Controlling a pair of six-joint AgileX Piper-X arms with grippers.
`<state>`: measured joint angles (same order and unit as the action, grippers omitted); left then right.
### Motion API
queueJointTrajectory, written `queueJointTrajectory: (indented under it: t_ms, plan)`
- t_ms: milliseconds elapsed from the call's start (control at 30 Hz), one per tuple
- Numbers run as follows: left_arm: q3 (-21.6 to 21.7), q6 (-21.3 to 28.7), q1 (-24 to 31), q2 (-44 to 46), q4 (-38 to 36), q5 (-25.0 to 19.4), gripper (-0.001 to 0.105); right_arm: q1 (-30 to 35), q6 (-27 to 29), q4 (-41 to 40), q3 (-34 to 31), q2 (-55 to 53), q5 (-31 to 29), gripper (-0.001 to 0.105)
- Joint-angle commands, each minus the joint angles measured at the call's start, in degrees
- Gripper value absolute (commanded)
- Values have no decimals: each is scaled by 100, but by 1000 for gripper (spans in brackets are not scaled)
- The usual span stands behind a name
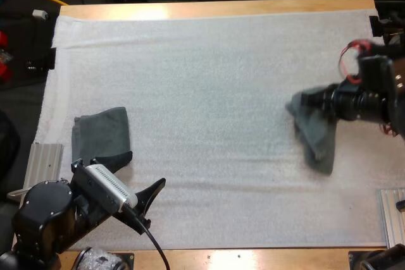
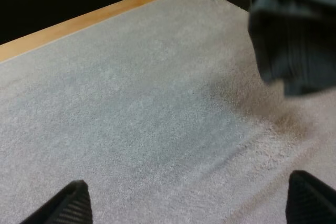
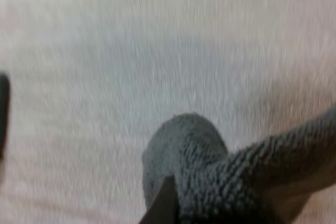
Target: Pick towel from pile, fold and stack
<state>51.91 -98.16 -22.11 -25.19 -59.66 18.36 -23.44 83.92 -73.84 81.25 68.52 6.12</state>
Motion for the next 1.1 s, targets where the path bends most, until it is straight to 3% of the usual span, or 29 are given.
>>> queueJointTrajectory:
  t_ms: [0, 200, 333, 467, 567, 800, 900, 1000, 1067]
  plan:
    - [46, -48, -26, -4, 38, 30, 72, -102, -41, -87, -142, -21, 11, 1]
    - [46, -48, -26, -4, 38, 30, 72, -765, -675, 1034, -1283, 20, 87, 1]
    - [46, -48, -26, -4, 38, 30, 72, -1141, -916, 1954, -1757, 341, 686, 1]
    - [46, -48, -26, -4, 38, 30, 72, -1292, -967, 2839, -1797, 869, 1492, 1]
    - [46, -48, -26, -4, 38, 30, 72, -1274, -1475, 3754, -1797, 1178, 2052, 1]
    - [46, -48, -26, -4, 38, 30, 72, -1274, -2274, 5211, -1797, 1844, 2108, 1]
    - [46, -48, -26, -4, 38, 30, 72, -1343, -2288, 5290, -1797, 2089, 2128, 13]
    - [46, -48, -26, -4, 38, 30, 72, -1476, -2208, 5209, -1797, 2225, 2236, 49]
    - [46, -48, -26, -4, 38, 30, 72, -1612, -2066, 5236, -1797, 2237, 2266, 78]
